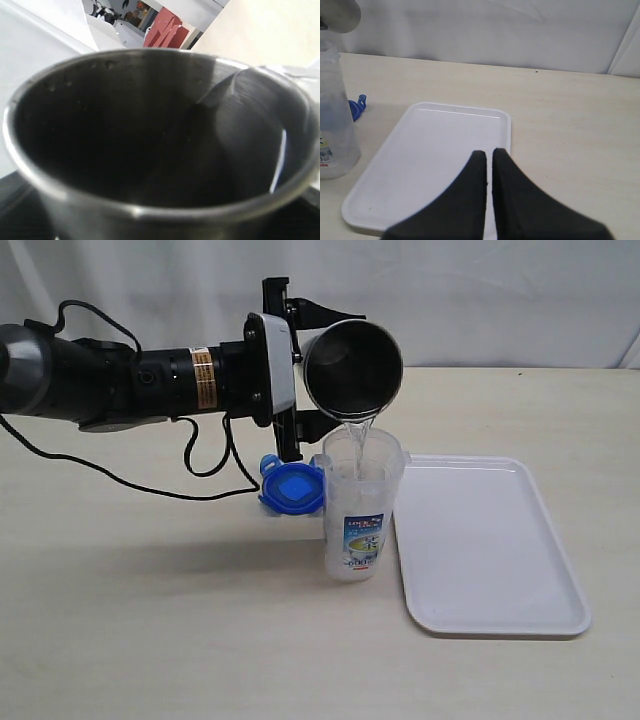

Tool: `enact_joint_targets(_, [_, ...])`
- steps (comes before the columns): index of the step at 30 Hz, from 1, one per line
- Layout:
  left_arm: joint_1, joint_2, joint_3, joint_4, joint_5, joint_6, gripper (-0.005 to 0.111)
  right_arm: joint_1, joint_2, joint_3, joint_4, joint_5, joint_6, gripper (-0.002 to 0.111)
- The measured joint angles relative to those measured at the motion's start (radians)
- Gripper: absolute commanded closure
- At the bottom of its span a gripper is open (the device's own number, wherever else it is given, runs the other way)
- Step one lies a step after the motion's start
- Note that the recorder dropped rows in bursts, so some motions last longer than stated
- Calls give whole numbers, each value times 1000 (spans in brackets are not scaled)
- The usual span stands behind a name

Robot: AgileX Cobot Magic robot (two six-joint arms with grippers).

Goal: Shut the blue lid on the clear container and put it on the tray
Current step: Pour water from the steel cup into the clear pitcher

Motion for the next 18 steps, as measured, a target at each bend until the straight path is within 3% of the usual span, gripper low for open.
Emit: enact_joint_targets(18, [0,0,0,-15,0,39,107,0,0,0,0,0,0,104])
